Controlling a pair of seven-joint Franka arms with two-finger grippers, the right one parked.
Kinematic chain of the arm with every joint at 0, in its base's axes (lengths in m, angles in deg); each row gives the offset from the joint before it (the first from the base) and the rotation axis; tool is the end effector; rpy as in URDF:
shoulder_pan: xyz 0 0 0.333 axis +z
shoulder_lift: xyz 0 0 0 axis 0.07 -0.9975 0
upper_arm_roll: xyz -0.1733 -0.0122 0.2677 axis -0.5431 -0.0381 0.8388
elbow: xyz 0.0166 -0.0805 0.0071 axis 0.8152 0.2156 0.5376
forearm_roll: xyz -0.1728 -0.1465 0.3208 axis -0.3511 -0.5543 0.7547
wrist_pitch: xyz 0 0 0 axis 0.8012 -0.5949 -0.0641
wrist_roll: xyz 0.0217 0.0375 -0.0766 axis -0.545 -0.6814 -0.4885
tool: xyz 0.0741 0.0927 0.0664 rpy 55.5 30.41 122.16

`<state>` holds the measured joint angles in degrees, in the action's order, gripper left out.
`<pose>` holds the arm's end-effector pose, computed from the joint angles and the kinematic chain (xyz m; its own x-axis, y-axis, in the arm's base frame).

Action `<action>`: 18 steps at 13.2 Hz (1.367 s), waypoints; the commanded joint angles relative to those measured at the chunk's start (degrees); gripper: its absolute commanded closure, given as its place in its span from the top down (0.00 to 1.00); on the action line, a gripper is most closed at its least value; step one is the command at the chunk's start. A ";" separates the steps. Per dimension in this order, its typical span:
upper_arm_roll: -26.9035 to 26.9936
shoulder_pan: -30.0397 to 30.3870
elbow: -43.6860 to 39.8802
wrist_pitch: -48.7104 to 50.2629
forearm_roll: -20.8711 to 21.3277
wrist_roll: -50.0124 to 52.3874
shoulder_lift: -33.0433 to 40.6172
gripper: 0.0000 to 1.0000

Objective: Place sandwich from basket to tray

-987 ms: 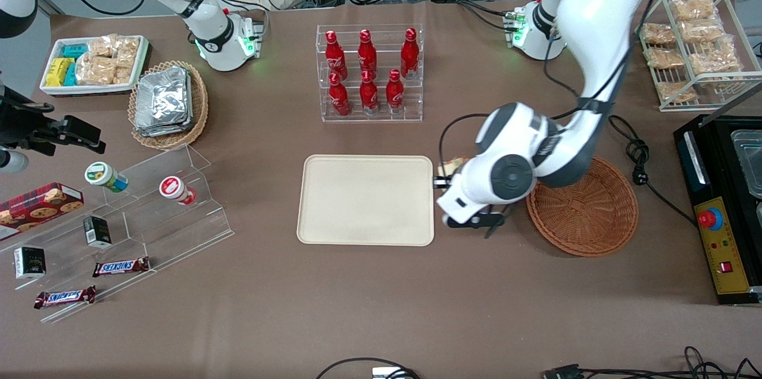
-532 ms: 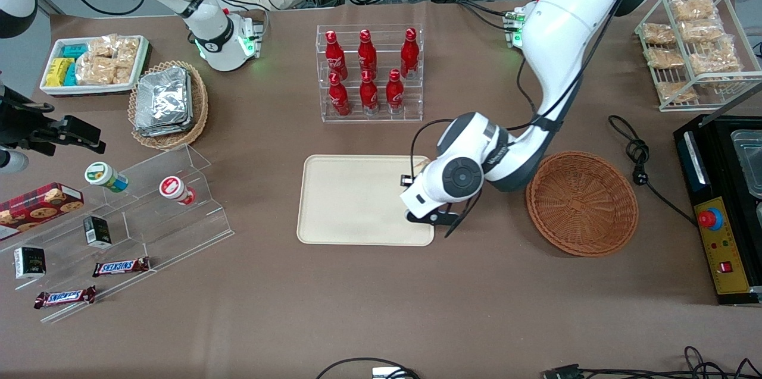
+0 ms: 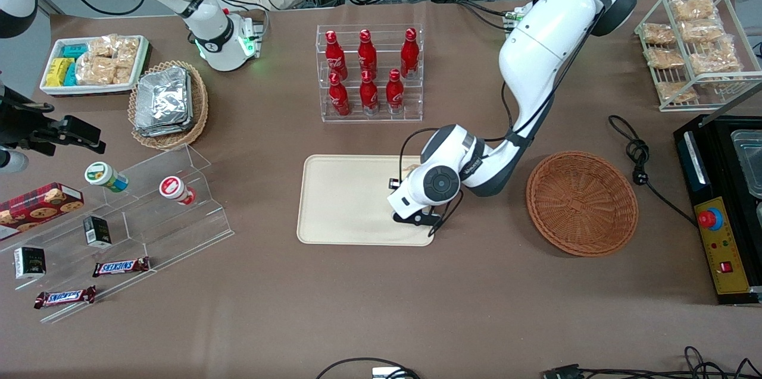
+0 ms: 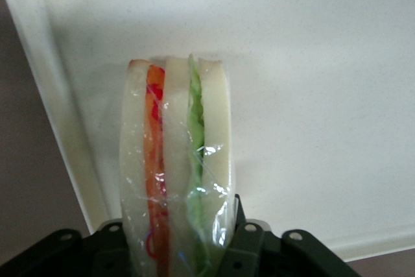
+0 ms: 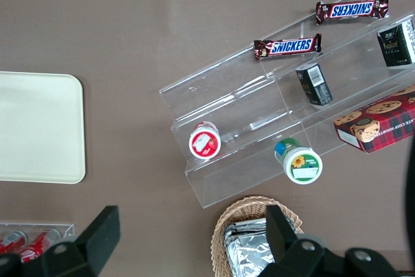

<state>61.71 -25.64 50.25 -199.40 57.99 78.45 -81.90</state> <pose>0.5536 -0.4372 0.1643 0.9545 -0.1245 -0.2710 -0.0784 -0.9815 0.1748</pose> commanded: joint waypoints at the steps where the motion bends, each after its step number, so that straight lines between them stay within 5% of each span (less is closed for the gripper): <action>1: 0.13 -0.52 -1.91 0.46 0.89 0.17 -0.04 1.00; 6: 0.30 0.44 -5.68 0.46 0.80 0.53 4.87 1.00; 9: 0.13 6.75 -5.43 1.60 0.01 0.53 11.88 1.00; 15: 0.22 19.67 -5.34 23.10 1.06 -0.96 26.31 1.00; 18: 0.22 25.92 -5.25 31.55 6.22 -9.72 31.24 1.00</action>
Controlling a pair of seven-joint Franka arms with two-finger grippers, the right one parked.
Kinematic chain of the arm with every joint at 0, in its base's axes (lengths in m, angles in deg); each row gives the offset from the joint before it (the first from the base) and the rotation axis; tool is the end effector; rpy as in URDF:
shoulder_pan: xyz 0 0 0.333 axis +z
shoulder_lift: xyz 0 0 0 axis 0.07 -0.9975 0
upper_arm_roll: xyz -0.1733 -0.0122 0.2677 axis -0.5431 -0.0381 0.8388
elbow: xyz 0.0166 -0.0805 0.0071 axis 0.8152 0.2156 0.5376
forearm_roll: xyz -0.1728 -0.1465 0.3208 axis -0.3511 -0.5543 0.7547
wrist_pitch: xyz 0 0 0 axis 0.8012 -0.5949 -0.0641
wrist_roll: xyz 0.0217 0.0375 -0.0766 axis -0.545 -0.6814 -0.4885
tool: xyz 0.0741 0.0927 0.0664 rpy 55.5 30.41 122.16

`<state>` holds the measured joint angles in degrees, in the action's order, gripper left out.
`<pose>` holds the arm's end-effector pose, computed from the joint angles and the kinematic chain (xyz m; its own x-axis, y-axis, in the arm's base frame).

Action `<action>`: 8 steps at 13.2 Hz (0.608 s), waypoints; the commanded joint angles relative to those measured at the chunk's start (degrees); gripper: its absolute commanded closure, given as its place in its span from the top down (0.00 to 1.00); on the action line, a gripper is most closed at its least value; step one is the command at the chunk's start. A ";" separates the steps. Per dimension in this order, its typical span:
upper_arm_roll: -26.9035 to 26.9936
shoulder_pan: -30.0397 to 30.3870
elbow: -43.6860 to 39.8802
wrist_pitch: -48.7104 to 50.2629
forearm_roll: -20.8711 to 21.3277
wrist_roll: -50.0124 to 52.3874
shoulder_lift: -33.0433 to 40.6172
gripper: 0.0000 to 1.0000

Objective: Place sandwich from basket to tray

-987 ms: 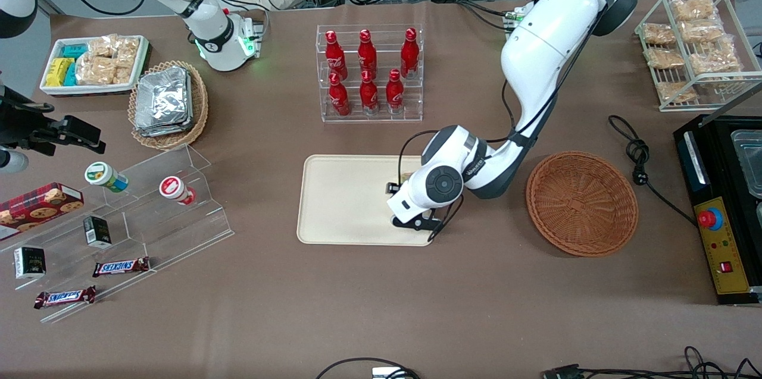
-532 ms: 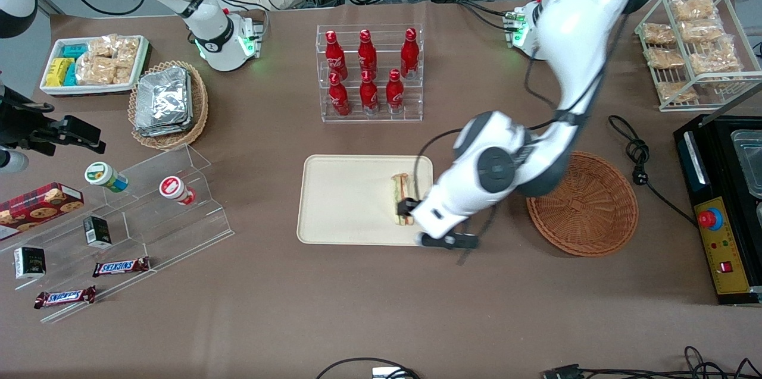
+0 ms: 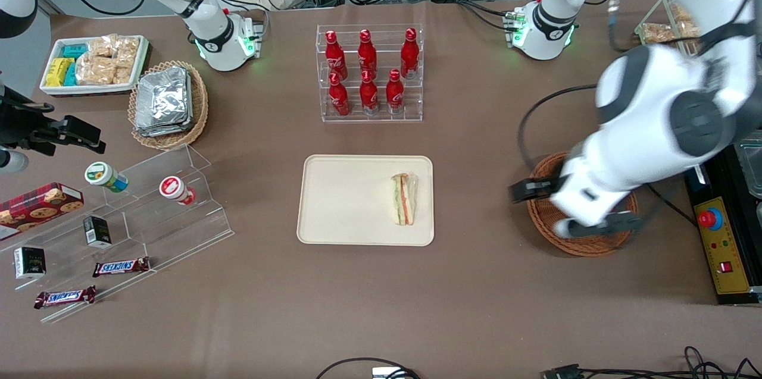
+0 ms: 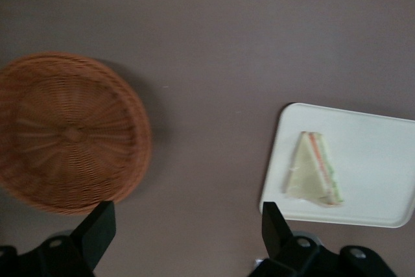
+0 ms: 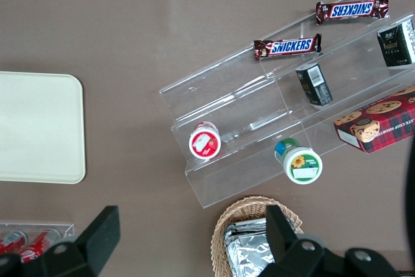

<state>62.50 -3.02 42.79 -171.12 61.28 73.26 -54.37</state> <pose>0.6396 -0.1636 0.5071 0.9903 0.1094 -0.0858 0.1160 -0.9903 0.0766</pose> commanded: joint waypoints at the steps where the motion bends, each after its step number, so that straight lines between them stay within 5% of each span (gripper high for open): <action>1: -0.57 5.92 2.55 4.69 3.65 -8.92 5.03 1.00; 4: -0.57 13.22 6.41 6.71 3.22 -16.25 10.65 1.00; 8: -0.57 15.79 20.01 2.88 2.78 -16.26 19.34 1.00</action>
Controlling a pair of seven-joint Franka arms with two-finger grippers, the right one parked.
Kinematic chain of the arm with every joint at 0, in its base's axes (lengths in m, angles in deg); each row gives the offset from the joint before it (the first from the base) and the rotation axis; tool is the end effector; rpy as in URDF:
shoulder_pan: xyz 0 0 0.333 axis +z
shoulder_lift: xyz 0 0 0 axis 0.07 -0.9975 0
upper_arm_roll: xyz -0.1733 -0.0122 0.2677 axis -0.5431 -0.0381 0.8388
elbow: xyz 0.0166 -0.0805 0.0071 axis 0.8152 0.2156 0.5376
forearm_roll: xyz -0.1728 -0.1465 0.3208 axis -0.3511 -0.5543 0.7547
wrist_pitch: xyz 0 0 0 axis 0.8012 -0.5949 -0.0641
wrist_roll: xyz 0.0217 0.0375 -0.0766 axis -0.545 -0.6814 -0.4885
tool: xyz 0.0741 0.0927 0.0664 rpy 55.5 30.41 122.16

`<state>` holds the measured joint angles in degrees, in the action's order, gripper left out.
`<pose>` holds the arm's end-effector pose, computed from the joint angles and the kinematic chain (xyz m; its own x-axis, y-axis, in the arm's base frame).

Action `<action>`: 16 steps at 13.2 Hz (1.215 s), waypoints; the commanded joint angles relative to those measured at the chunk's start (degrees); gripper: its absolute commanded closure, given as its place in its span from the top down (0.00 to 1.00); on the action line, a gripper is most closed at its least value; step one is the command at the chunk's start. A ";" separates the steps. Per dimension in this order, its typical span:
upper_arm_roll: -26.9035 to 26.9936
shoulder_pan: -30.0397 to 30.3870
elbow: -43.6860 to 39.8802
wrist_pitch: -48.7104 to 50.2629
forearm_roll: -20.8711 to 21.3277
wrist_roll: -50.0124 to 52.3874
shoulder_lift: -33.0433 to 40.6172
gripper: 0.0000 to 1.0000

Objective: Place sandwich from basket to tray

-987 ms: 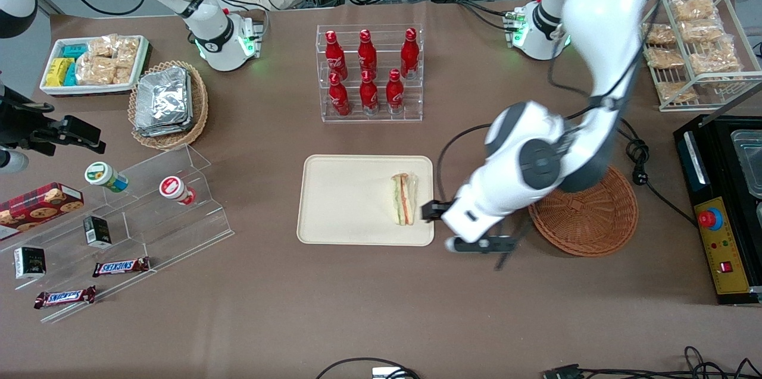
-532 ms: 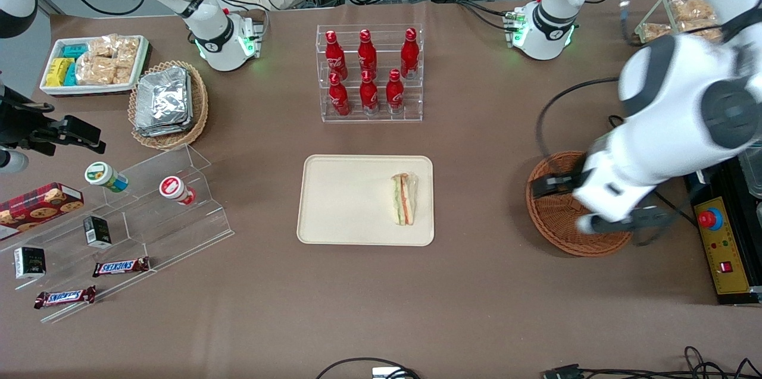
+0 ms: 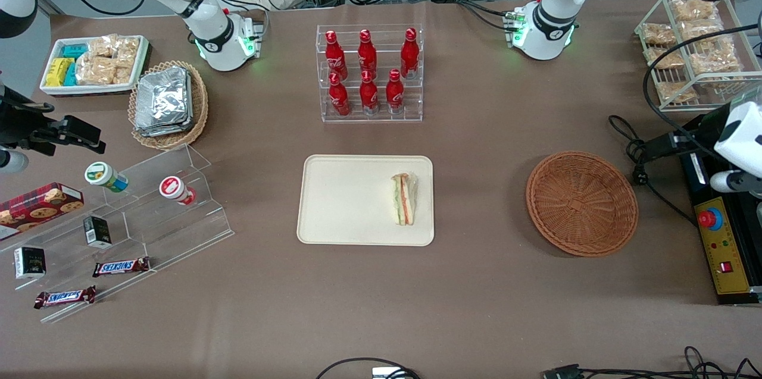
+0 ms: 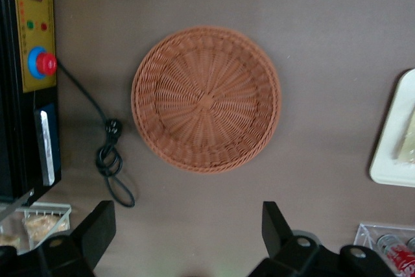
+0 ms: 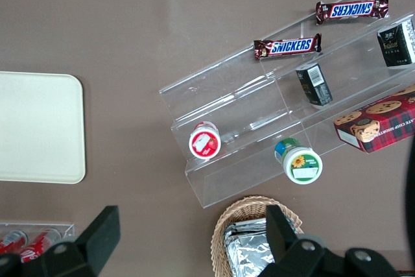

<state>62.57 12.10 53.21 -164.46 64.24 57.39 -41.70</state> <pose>0.5853 -0.0016 0.5465 0.9874 0.0859 -0.1331 0.0824 -0.9961 -0.0318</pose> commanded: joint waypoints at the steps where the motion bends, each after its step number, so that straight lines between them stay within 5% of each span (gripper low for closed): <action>1: -0.65 0.68 12.15 -4.58 -0.18 -0.48 8.34 1.00; 11: -0.04 2.16 17.10 -5.82 -0.27 -3.62 12.14 1.00; 16: 9.26 -1.58 16.84 -5.65 -1.85 -12.00 12.14 1.00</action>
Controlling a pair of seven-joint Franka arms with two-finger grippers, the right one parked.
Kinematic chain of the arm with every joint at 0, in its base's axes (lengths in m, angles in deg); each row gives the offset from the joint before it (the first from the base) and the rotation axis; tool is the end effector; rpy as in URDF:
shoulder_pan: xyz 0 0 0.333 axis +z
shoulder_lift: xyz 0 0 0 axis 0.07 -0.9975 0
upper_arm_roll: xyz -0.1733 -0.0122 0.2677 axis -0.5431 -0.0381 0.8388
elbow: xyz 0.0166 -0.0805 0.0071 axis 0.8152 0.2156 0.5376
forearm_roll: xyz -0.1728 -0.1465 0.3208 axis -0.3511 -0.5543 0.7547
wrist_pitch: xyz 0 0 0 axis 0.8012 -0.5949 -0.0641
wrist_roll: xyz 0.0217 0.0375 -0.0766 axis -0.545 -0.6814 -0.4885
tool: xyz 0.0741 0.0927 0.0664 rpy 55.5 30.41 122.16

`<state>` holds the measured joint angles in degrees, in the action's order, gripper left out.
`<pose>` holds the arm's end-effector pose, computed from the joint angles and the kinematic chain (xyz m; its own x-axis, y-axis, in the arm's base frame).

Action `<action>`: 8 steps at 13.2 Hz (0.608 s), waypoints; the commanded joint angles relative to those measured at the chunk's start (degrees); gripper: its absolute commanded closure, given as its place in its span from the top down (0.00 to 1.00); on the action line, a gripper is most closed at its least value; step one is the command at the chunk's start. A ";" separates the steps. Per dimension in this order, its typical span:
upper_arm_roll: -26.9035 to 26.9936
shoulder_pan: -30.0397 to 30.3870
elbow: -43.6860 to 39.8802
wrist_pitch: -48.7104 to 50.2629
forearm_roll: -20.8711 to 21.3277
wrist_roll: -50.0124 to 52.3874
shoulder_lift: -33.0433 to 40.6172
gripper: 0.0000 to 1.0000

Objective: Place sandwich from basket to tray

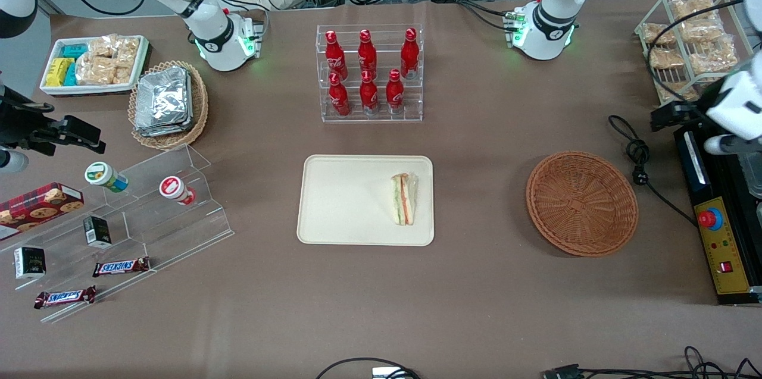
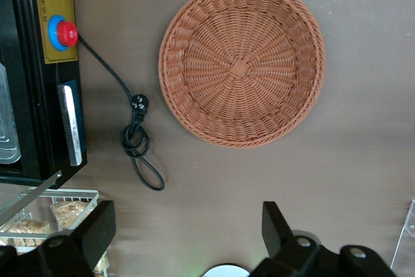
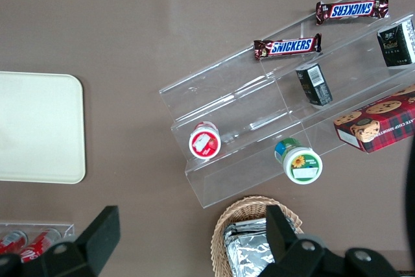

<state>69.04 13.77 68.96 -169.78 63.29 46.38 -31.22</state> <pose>0.5295 0.0599 0.5249 0.9886 0.0332 -0.1466 0.0272 -0.9987 -0.0421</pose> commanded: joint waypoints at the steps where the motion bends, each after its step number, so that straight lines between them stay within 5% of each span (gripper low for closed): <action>1: 5.00 -6.06 1.17 -0.33 -0.91 -0.46 2.10 1.00; 8: 7.48 -11.63 -2.24 -0.07 -0.12 4.64 0.97 1.00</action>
<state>75.58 3.14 68.38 -169.87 62.80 49.73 -30.13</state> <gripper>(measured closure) 0.000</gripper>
